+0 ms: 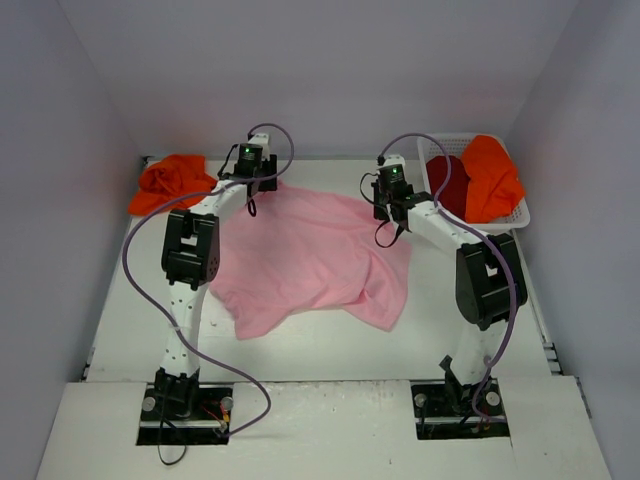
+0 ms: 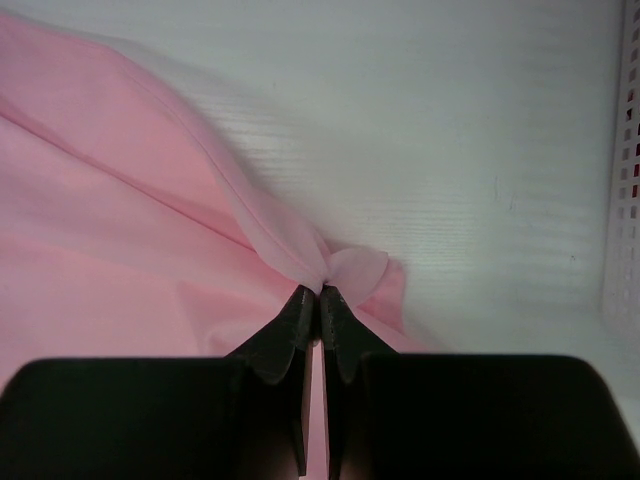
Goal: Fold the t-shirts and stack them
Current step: Fold the tshirt
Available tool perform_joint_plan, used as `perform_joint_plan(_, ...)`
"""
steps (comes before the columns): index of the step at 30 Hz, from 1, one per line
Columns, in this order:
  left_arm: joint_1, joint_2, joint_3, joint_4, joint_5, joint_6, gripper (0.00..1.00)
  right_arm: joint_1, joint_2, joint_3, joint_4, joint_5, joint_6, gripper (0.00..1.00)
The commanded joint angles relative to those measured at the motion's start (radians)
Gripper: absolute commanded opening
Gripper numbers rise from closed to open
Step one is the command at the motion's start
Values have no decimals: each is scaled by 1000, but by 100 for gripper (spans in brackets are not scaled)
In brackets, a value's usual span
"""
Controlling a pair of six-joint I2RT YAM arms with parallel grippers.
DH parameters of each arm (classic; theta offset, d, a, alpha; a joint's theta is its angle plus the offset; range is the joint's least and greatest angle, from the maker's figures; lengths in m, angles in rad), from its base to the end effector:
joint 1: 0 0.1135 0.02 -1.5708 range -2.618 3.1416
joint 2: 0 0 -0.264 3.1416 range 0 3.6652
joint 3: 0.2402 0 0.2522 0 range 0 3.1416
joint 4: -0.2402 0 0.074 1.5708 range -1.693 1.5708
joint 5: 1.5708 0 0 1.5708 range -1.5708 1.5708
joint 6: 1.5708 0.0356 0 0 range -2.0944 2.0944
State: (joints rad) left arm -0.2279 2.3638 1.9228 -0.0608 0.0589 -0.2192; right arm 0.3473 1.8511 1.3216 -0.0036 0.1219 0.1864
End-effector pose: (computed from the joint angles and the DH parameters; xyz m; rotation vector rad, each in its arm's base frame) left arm 0.5365 -0.1266 0.1958 0.0455 2.0883 -0.3341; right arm 0.4048 0.1419 0.2397 -0.0960 2.1032 0.1930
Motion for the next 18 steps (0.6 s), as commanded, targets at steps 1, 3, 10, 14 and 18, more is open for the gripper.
perform_joint_plan(1,4,-77,7,65,12,-19,45,-7,-10,5,43,-7,13,0)
perform_joint_plan(3,1,-81,4,62,15,-22,45,-7,-10,4,42,-11,15,0)
perform_joint_plan(10,2,-78,-19,67,18,-31,45,-5,-12,4,43,-7,16,0)
perform_joint_plan(14,1,-69,-19,72,19,-32,45,-5,-6,4,44,-7,16,0)
perform_joint_plan(18,2,-54,-18,75,19,-32,45,-7,-1,5,43,-4,13,0)
